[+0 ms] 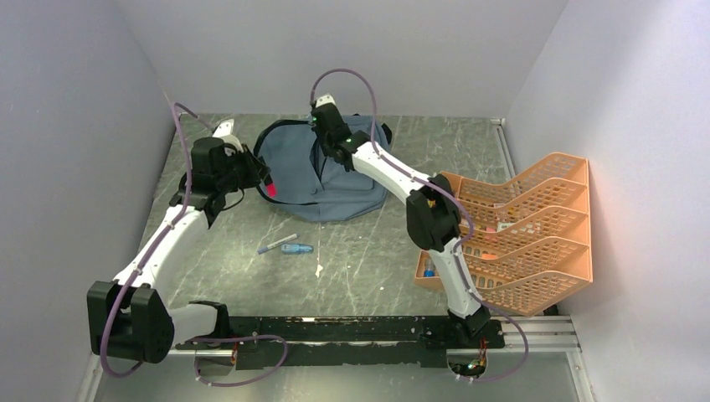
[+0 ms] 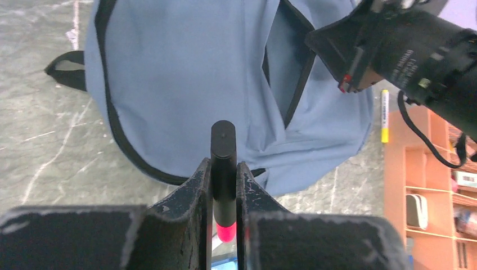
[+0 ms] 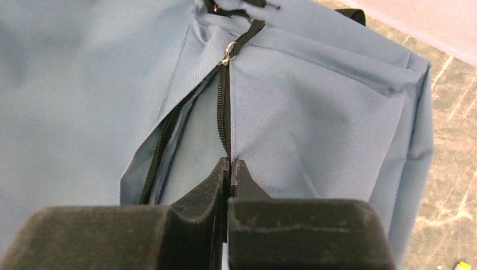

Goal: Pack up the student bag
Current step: Place the stationery in the student bag.

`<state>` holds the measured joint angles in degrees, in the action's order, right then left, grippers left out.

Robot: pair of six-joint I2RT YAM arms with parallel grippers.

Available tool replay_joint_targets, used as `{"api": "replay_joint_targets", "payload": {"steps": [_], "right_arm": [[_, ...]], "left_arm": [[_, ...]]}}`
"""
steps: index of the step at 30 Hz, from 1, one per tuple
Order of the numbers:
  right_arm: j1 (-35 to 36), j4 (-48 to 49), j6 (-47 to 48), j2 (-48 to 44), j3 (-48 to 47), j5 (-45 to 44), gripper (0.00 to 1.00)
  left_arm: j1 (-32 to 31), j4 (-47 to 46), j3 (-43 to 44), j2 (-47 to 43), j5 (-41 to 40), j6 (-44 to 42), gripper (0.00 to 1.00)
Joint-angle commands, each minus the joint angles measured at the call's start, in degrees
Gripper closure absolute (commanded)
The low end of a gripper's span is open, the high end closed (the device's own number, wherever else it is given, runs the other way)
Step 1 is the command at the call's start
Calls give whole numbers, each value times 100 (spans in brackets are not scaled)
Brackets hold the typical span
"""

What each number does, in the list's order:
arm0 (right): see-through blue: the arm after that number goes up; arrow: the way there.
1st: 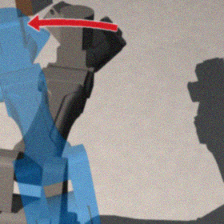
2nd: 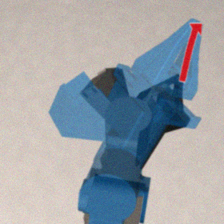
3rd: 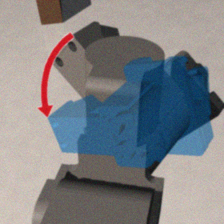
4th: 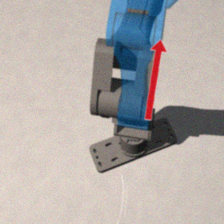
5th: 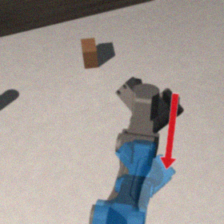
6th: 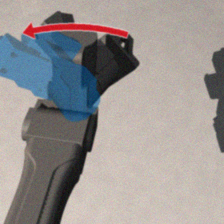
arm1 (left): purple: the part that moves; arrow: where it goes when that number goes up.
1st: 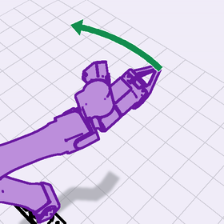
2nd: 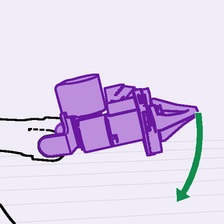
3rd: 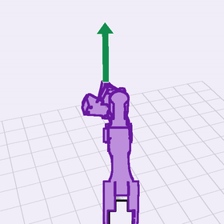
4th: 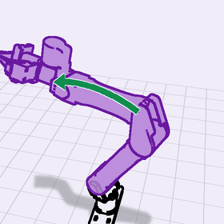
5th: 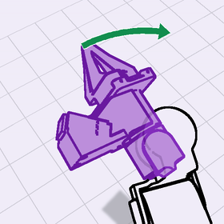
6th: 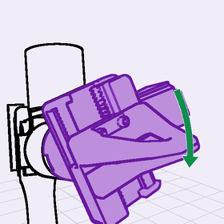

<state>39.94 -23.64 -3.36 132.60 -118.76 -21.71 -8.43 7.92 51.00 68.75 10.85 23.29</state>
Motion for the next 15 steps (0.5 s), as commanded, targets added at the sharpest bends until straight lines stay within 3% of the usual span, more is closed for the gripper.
{"api": "replay_joint_targets", "payload": {"steps": [1,9,15], "right_arm": [[22,356,96,-889,546,800,100],[18,954,-142,-1779,1735,1411,100],[-63,1088,-562,-2046,2019,1803,100]], "left_arm": [[25,-390,407,155,471,358,95],[-54,-1152,663,523,339,1484,95],[-807,-2631,171,677,-713,1806,95]]}}
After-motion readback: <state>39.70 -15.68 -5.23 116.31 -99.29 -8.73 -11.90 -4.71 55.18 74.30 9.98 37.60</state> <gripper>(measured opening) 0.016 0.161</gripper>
